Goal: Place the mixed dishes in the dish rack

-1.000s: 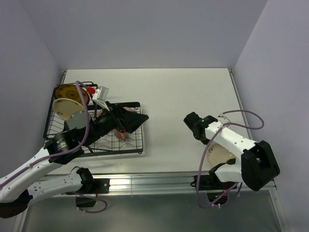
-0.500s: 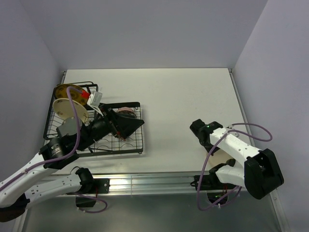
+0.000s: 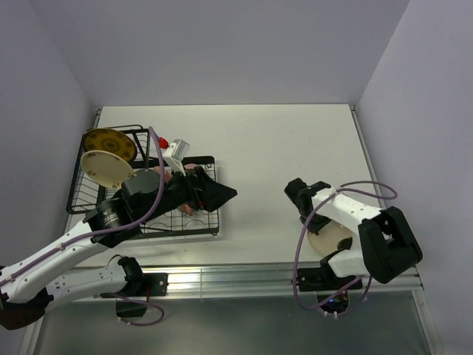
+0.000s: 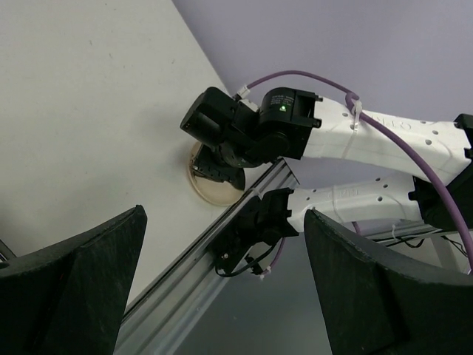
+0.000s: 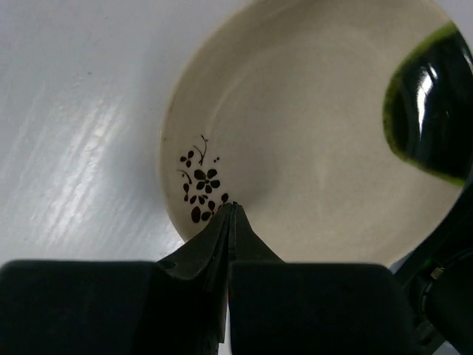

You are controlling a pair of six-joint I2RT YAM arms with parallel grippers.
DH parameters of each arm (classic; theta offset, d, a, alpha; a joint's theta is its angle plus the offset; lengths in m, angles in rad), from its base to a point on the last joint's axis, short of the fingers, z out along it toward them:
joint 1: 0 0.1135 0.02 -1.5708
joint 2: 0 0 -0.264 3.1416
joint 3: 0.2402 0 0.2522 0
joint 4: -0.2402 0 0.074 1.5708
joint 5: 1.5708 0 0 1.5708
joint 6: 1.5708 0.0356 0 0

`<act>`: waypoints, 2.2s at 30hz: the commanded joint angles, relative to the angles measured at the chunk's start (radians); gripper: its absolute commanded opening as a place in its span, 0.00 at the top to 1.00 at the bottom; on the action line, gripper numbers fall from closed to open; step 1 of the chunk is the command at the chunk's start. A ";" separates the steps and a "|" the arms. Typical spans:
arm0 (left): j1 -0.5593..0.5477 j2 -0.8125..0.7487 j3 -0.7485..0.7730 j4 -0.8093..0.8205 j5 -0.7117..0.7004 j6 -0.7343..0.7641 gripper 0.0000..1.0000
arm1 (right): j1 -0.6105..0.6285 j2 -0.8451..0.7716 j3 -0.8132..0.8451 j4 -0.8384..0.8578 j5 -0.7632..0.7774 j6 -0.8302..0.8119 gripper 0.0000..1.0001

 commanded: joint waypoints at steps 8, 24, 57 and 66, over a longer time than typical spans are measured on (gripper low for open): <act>-0.003 0.036 0.020 -0.033 0.008 0.039 0.05 | 0.086 0.028 0.113 0.387 -0.116 -0.310 1.00; -0.003 0.217 -0.183 0.115 0.091 0.018 0.04 | 0.084 -0.219 0.239 0.475 -0.117 -0.614 0.26; -0.152 1.061 0.075 0.505 0.043 -0.347 0.22 | -0.121 -0.727 0.303 0.206 -0.037 -0.711 0.04; -0.152 1.153 0.032 0.640 0.047 -0.459 0.35 | -0.121 -0.796 0.310 0.193 -0.009 -0.735 0.05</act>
